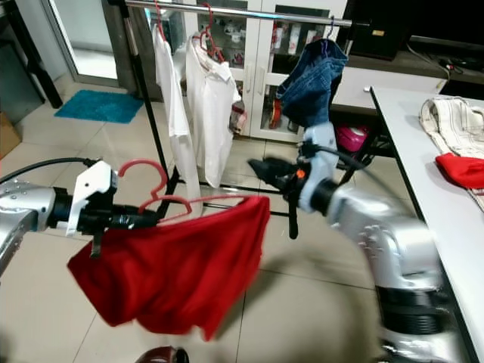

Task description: Hang hanger

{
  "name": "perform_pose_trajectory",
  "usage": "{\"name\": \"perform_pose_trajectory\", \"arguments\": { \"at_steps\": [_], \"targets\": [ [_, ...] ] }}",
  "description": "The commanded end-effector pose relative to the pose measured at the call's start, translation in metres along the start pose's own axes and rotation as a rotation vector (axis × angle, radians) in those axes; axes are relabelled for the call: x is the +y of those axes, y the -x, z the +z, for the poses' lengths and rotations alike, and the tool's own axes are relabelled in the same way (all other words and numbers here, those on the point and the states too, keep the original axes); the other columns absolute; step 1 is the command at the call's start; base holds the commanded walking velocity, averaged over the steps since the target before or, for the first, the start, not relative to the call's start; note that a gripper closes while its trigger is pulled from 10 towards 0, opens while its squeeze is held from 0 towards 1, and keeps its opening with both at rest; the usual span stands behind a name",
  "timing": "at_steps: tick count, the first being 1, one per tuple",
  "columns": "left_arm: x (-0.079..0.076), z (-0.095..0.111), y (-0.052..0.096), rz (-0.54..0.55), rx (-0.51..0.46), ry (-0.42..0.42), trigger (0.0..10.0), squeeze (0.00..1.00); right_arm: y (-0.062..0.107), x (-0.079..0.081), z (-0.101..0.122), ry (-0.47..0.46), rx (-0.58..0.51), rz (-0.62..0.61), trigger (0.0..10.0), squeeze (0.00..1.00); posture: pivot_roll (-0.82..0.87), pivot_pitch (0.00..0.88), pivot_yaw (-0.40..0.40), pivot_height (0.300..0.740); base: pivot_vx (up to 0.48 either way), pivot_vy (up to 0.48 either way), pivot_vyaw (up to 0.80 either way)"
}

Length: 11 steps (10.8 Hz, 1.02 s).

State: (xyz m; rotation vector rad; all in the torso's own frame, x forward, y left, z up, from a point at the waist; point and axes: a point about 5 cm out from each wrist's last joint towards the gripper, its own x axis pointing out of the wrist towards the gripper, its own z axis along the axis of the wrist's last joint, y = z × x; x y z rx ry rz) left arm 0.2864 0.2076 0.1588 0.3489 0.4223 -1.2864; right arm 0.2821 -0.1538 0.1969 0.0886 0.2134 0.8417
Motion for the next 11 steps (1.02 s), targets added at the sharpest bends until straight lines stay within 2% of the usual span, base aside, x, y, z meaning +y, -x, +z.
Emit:
{"name": "perform_pose_trajectory", "arguments": {
  "at_steps": [1,2,4,5,7,8,9,11],
  "targets": [
    [-0.001,0.010,0.003,-0.021,-0.027,-0.051,0.0,0.00,0.001,0.011,0.001,0.082,0.013,0.099,10.0,1.00,-0.02,0.000,0.003,0.740,0.000,0.000,0.00],
    [-0.005,0.013,0.002,-0.067,-0.036,-0.059,0.0,0.00,0.001,0.020,-0.001,0.160,0.055,0.186,10.0,1.00,-0.02,0.000,-0.001,0.740,0.000,0.000,0.00],
    [-0.010,0.013,0.003,-0.139,0.038,-0.089,0.0,0.00,-0.004,0.035,-0.011,0.306,0.152,0.304,10.0,1.00,-0.02,0.000,-0.012,0.740,0.000,0.000,0.00],
    [-0.007,0.011,0.005,-0.130,0.097,-0.122,0.0,0.00,-0.008,0.041,-0.014,0.326,0.171,0.346,10.0,0.00,-0.02,0.000,-0.014,0.740,0.000,0.000,0.00],
    [-0.005,0.014,0.004,-0.133,0.112,-0.157,0.0,0.00,-0.017,0.052,-0.020,0.309,0.172,0.418,10.0,0.00,-0.01,0.000,-0.017,0.740,0.000,0.000,0.00],
    [-0.005,0.018,0.002,-0.137,0.121,-0.182,0.0,0.00,-0.026,0.060,-0.031,0.289,0.199,0.453,0.0,0.00,-0.01,0.000,-0.017,0.740,0.000,0.000,0.00],
    [-0.005,0.022,0.002,-0.138,0.130,-0.213,0.0,0.00,-0.033,0.063,-0.040,0.276,0.234,0.460,0.0,0.00,-0.01,0.000,-0.018,0.740,0.000,0.000,0.00],
    [-0.007,0.026,0.001,-0.147,0.138,-0.252,0.0,0.00,-0.041,0.058,-0.047,0.249,0.264,0.403,0.0,0.00,-0.01,0.000,-0.020,0.740,0.000,0.000,0.00]
  ]
}}
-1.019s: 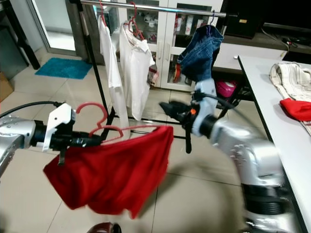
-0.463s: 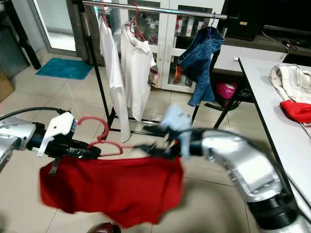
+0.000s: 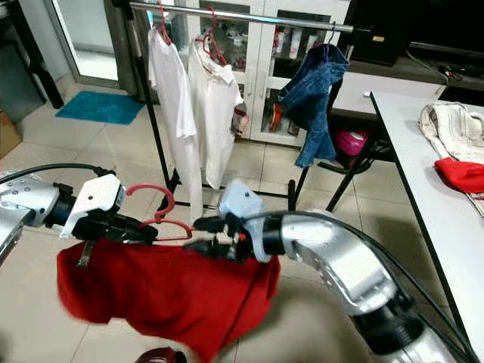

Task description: Hang hanger

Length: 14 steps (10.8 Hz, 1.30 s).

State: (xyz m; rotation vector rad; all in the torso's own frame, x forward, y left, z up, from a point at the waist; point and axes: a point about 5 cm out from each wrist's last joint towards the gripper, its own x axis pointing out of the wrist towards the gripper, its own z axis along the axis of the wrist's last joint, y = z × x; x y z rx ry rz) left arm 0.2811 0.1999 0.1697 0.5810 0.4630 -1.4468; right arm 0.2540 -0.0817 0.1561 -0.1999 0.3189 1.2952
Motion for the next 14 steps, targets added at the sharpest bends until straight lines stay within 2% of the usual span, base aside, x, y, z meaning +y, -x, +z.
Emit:
{"name": "perform_pose_trajectory", "arguments": {
  "at_steps": [1,3,4,5,6,10,14],
  "targets": [
    [0.002,0.014,0.002,-0.006,-0.003,-0.079,0.0,0.00,-0.001,-0.006,-0.003,-0.014,0.034,-0.042,0.0,0.00,0.00,0.000,-0.021,0.740,0.000,0.000,0.00],
    [0.001,0.013,0.001,-0.020,0.014,-0.086,0.0,0.00,-0.004,-0.014,-0.001,0.000,0.038,-0.099,0.0,0.00,0.00,0.000,-0.022,0.740,0.000,0.000,0.00],
    [0.001,0.009,0.001,-0.018,0.028,-0.080,0.0,0.00,0.000,-0.017,0.001,0.024,0.039,-0.114,0.0,0.00,0.00,0.000,-0.022,0.740,0.000,0.000,0.00],
    [0.002,0.007,0.002,-0.010,0.031,-0.078,0.0,0.00,0.007,-0.019,0.002,0.047,0.044,-0.114,5.0,0.00,0.00,0.000,-0.022,0.740,0.000,0.000,0.00],
    [0.001,0.011,0.000,-0.018,0.004,-0.087,0.0,0.00,0.008,-0.020,-0.001,0.027,0.050,-0.116,0.0,0.00,-0.01,0.000,-0.022,0.740,0.000,0.000,0.00],
    [0.005,0.017,-0.007,-0.024,-0.020,-0.103,0.0,0.00,-0.008,-0.009,0.000,0.003,0.021,-0.056,0.0,0.00,0.00,0.000,-0.024,0.740,0.000,0.000,0.00],
    [0.010,0.020,-0.005,0.001,-0.043,-0.111,0.0,0.00,-0.007,-0.009,0.002,0.005,0.005,-0.031,0.0,0.00,0.00,0.000,-0.031,0.740,0.000,0.000,0.00]
  ]
}}
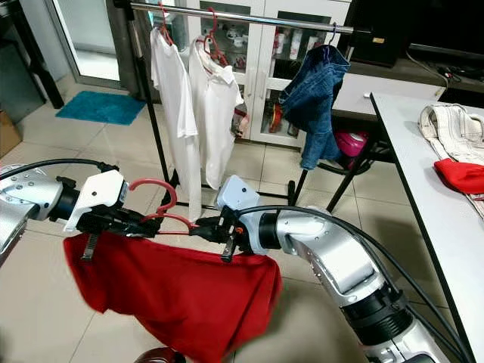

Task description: Hang hanger

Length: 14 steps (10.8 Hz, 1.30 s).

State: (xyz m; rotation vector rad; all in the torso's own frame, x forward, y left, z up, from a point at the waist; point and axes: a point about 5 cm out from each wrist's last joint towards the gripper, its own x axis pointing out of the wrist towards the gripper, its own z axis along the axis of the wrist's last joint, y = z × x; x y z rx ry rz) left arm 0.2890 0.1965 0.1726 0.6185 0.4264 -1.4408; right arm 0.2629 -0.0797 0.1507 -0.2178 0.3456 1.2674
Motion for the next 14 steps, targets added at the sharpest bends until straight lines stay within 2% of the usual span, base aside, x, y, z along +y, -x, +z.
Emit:
{"name": "perform_pose_trajectory", "arguments": {
  "at_steps": [1,3,4,5,7,8,9,14],
  "targets": [
    [0.0017,0.0160,-0.0033,-0.018,-0.051,-0.067,0.0,0.00,0.0005,0.0002,0.0044,0.012,-0.025,0.004,0.0,0.00,0.00,0.000,-0.035,0.740,0.000,0.000,0.00],
    [0.0000,0.0156,-0.0043,-0.019,-0.061,-0.062,0.0,0.00,0.0020,0.0004,0.0030,0.020,-0.013,0.010,0.0,0.00,0.00,0.000,-0.040,0.740,0.000,0.000,0.00],
    [-0.0001,0.0164,-0.0057,-0.019,-0.067,-0.066,0.0,0.00,0.0004,0.0001,0.0043,0.008,-0.024,0.009,10.0,0.00,0.00,0.000,-0.041,0.740,0.000,0.000,0.00],
    [-0.0001,0.0179,-0.0071,-0.021,-0.076,-0.071,0.0,0.00,-0.0007,-0.0001,0.0056,-0.010,-0.036,0.007,10.0,1.00,0.00,0.000,-0.041,0.740,0.000,0.000,0.00],
    [-0.0006,0.0210,-0.0108,-0.032,-0.090,-0.077,0.0,0.00,-0.0027,0.0008,0.0070,-0.008,-0.040,0.004,10.0,1.00,-0.01,0.000,-0.043,0.740,0.000,0.000,0.00],
    [-0.0008,0.0224,-0.0121,-0.036,-0.096,-0.079,0.0,0.00,-0.0037,0.0001,0.0041,-0.001,-0.020,-0.004,10.0,0.00,-0.01,0.000,-0.043,0.740,0.000,0.000,0.00],
    [-0.0005,0.0226,-0.0112,-0.032,-0.098,-0.079,0.0,0.00,-0.0038,0.0002,0.0036,-0.017,-0.026,0.000,0.0,0.00,-0.01,0.000,-0.046,0.740,0.000,0.000,0.00],
    [0.0054,0.0238,-0.0052,0.020,-0.104,-0.088,0.0,0.00,-0.0019,0.0006,0.0048,-0.047,-0.057,0.017,0.0,0.00,0.00,0.000,-0.033,0.740,0.000,0.000,0.00]
  ]
}}
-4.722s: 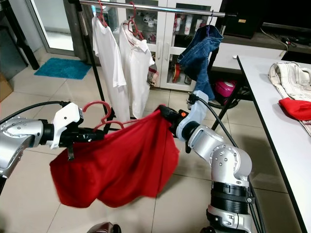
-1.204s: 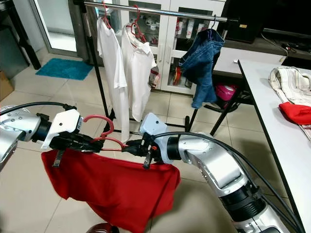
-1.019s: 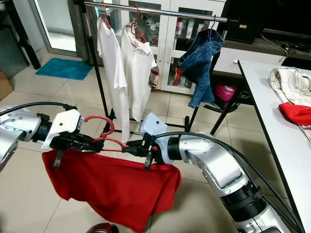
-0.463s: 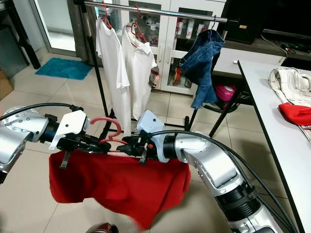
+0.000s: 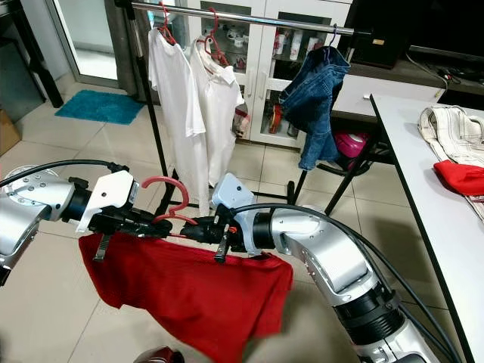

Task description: Hang hanger

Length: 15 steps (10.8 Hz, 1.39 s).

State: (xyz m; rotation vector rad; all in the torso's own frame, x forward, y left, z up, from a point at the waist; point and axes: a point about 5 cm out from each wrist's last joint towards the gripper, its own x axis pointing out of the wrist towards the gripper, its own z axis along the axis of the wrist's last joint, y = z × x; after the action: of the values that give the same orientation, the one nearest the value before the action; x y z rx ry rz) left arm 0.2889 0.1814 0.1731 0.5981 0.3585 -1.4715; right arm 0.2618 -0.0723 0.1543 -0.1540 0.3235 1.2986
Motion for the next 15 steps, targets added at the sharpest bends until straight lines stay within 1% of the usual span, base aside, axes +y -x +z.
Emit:
{"name": "perform_pose_trajectory", "arguments": {
  "at_steps": [1,2,3,4,5,7,9,10,11,12,13,14,15],
  "targets": [
    [0.007,0.015,0.006,0.028,-0.047,-0.058,0.0,0.00,0.004,-0.003,0.000,-0.029,-0.028,-0.029,0.0,0.00,0.00,0.000,-0.033,0.740,0.000,0.000,0.00],
    [0.008,0.017,0.006,0.038,-0.060,-0.064,0.0,0.00,0.005,-0.004,0.001,-0.054,-0.048,-0.028,0.0,0.00,0.00,0.000,-0.029,0.740,0.000,0.000,0.00],
    [0.012,0.018,0.006,0.078,-0.074,-0.080,4.0,0.00,0.006,-0.004,0.002,-0.053,-0.055,-0.020,0.0,0.00,0.00,0.000,-0.026,0.740,0.000,0.000,0.00],
    [0.011,0.021,0.007,0.052,-0.120,-0.049,10.0,0.10,0.007,-0.006,0.000,-0.051,-0.048,-0.041,0.0,0.00,0.00,0.000,-0.024,0.740,0.000,0.000,0.00],
    [0.009,0.025,0.011,0.046,-0.170,-0.042,10.0,1.00,0.009,-0.010,-0.004,-0.042,-0.028,-0.085,0.0,0.00,0.00,0.000,-0.024,0.740,0.000,0.000,0.00],
    [0.006,0.030,0.017,0.036,-0.198,-0.031,10.0,1.00,0.015,-0.017,-0.008,-0.037,-0.002,-0.138,0.0,0.00,0.00,0.000,-0.024,0.740,0.000,0.000,0.00],
    [0.004,0.028,0.019,0.031,-0.182,-0.021,10.0,1.00,0.024,-0.022,-0.011,-0.028,0.034,-0.169,0.0,0.00,0.00,0.000,-0.028,0.740,0.000,0.000,0.00],
    [0.004,0.027,0.019,0.057,-0.185,-0.014,10.0,1.00,0.026,-0.023,-0.013,-0.034,0.045,-0.184,0.0,0.00,0.00,0.000,-0.028,0.740,0.000,0.000,0.00],
    [0.006,0.026,0.020,0.109,-0.208,0.005,10.0,1.00,0.027,-0.026,-0.016,-0.049,0.047,-0.226,0.0,0.00,0.00,0.000,-0.029,0.740,0.000,0.000,0.00],
    [0.013,0.023,0.027,0.294,-0.260,0.057,10.0,1.00,0.032,-0.035,-0.025,-0.097,0.035,-0.364,0.0,0.00,0.00,0.000,-0.028,0.740,0.000,0.000,0.00],
    [0.018,0.017,0.032,0.425,-0.231,0.094,10.0,1.00,0.036,-0.040,-0.029,-0.129,0.014,-0.453,0.0,0.00,0.00,0.000,-0.029,0.740,0.000,0.000,0.00],
    [0.015,0.001,0.037,0.636,-0.273,0.211,10.0,0.46,0.045,-0.050,-0.042,-0.233,-0.053,-0.684,0.0,0.00,0.01,0.000,-0.031,0.740,0.000,0.000,0.00],
    [0.011,-0.013,0.037,0.762,-0.289,0.289,10.0,0.00,0.050,-0.053,-0.046,-0.275,-0.099,-0.790,0.0,0.00,0.01,0.000,-0.031,0.740,0.000,0.000,0.00]
  ]
}}
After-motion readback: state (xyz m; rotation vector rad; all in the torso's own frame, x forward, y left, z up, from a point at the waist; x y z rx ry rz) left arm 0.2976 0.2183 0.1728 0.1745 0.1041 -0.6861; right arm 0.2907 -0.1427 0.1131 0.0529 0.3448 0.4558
